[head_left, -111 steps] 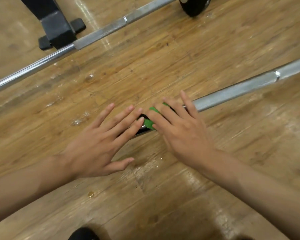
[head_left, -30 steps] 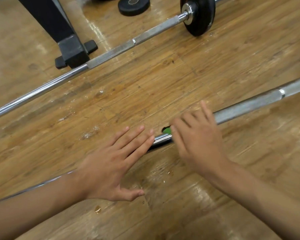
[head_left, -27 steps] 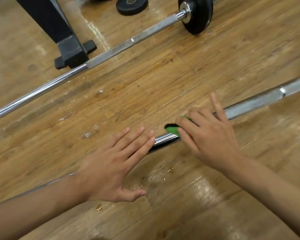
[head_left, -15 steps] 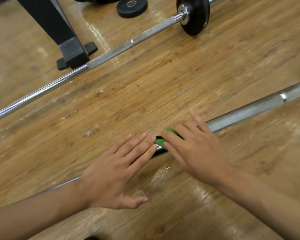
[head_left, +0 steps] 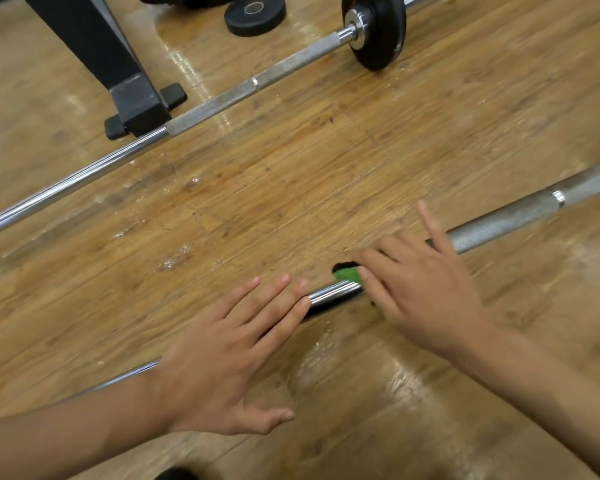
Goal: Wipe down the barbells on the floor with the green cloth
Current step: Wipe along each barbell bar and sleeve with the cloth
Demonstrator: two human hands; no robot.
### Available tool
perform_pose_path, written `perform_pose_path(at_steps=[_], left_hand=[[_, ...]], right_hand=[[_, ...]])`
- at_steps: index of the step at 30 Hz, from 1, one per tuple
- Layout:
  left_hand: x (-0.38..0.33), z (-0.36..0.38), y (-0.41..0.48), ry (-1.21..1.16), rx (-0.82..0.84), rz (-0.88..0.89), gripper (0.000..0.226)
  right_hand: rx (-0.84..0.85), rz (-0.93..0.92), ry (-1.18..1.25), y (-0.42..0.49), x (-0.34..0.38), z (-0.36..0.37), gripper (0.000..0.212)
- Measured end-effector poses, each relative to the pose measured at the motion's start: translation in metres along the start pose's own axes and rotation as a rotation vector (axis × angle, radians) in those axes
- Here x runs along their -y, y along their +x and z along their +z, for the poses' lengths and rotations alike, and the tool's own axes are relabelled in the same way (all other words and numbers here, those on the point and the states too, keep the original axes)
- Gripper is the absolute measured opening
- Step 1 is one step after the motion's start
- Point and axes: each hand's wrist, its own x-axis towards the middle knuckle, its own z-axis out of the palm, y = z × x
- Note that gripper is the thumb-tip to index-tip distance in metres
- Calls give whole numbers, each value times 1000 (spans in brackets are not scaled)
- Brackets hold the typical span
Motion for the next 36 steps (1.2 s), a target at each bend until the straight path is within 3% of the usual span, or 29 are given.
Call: perform_pose_path(at_steps=[4, 6, 10, 12, 16, 18, 20, 24, 28, 31, 33, 36], left_hand=[[-6, 1, -2, -9, -4, 6, 115], [-10, 2, -3, -3, -9, 7, 115], [-19, 3, -7, 4, -22, 7, 115], [-24, 4, -7, 10, -34, 14, 111], [-33, 6, -11, 12, -40, 3, 109], [-38, 6, -12, 18, -42, 4, 110], [-42, 5, -13, 28, -42, 12, 110], [-48, 5, -15, 47, -33, 29, 107], [-52, 7, -18, 24, -30, 34, 105], [-58, 7, -19, 5, -31, 24, 106], [-62, 7, -20, 20, -26, 24, 108], [-65, 7, -21, 27, -28, 32, 108]], right_hand=[[-14, 336, -63, -10, -47, -20, 36], [-13, 371, -49, -4, -26, -19, 34], [45, 32, 49, -8, 31, -6, 33], [64, -68, 13, -15, 14, -10, 34], [82, 244, -108, -26, -48, -30, 39], [69, 350, -137, -27, -40, -32, 35], [32, 288, -84, -26, -3, -22, 32], [84, -20, 17, -35, 36, -8, 32], [62, 154, -68, -46, -18, -27, 31], [63, 295, -151, -47, -12, -33, 26], [33, 204, -85, -44, 22, -21, 25], [84, -82, 9, -51, 42, -14, 24]])
